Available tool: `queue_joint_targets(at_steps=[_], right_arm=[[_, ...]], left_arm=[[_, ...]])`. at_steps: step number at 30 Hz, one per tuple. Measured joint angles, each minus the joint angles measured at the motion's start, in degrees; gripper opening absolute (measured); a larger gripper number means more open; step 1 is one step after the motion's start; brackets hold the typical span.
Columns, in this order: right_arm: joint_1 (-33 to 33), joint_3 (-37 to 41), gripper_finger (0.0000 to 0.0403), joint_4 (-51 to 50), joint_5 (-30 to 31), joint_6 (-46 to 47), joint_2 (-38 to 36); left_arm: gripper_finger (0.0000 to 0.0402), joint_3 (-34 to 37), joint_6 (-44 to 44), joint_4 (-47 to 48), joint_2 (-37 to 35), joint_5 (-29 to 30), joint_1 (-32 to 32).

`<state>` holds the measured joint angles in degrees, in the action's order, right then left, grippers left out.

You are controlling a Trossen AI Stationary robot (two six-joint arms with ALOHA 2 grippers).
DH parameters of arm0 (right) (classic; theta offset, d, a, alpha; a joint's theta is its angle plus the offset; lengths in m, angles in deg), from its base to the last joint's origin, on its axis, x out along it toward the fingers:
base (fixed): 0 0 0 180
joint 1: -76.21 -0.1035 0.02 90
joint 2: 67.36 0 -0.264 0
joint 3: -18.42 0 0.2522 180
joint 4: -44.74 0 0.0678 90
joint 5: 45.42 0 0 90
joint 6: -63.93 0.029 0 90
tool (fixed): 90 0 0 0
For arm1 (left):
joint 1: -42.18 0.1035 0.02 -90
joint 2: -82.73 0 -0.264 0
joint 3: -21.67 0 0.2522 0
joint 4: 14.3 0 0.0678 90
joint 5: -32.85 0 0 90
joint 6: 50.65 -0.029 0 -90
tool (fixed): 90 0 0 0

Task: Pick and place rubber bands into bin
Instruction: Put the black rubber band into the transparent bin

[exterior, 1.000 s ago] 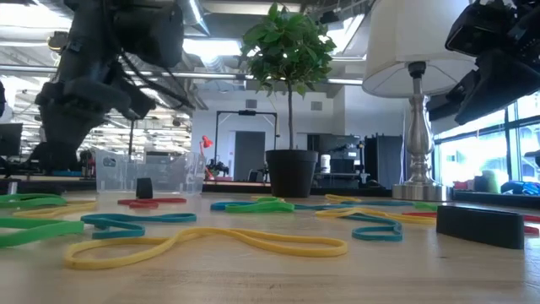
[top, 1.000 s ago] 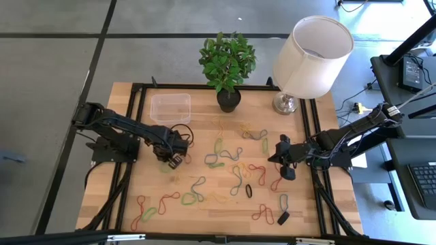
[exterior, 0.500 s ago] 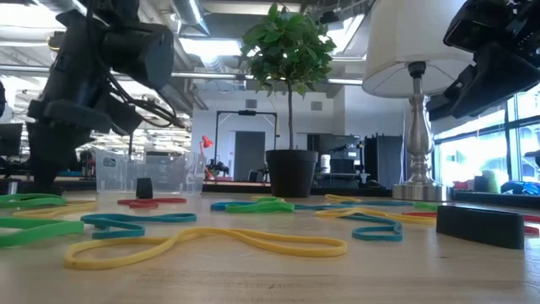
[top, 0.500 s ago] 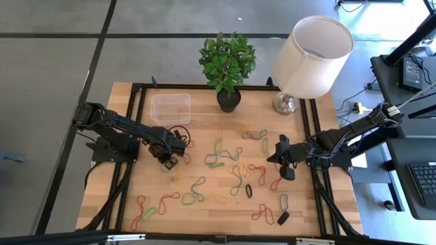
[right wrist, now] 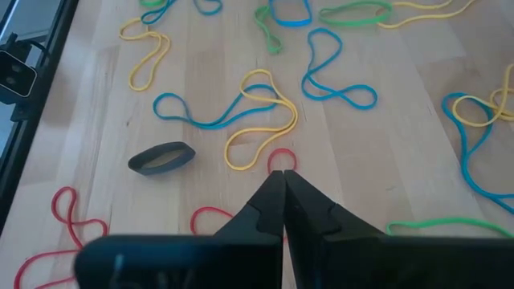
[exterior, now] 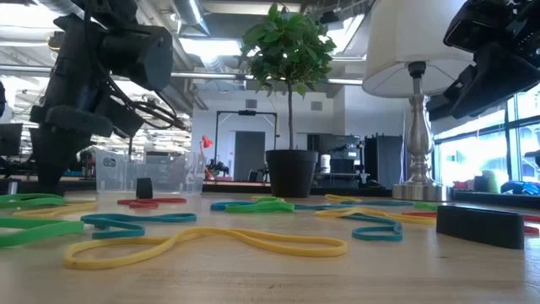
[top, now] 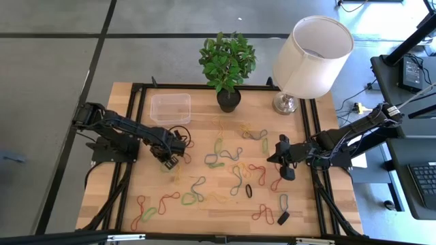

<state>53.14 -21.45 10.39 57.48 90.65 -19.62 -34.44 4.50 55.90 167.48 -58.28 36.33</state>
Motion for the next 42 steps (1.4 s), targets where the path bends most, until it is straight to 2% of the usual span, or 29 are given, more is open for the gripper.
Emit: queue_joint_targets(at_steps=[5,16,23,28,34,42], right_arm=[[0.0,0.0,0.0007,0.0,0.0,0.0,0.0],[0.0,0.0,0.0007,0.0,0.0,0.0,0.0],[0.0,0.0,0.0007,0.0,0.0,0.0,0.0],[0.0,0.0,0.0007,0.0,0.0,0.0,0.0],[0.0,0.0,0.0007,0.1,0.0,0.0,0.0],[0.0,0.0,0.0007,0.1,0.0,-0.1,0.0]], left_arm=[[0.0006,0.0,-1.9,-1.9,0.0,-1.0,0.0],[0.0002,-4.6,-2.6,0.3,0.0,1.0,0.0],[0.0002,-11.9,-3.5,8.4,0.0,5.6,1.8],[0.0002,-20.0,-9.1,13.7,-0.9,9.4,7.4],[0.0002,-27.5,-20.9,15.1,-2.4,14.4,18.2],[0.0002,-29.2,-39.3,13.6,-1.2,14.1,33.3]])
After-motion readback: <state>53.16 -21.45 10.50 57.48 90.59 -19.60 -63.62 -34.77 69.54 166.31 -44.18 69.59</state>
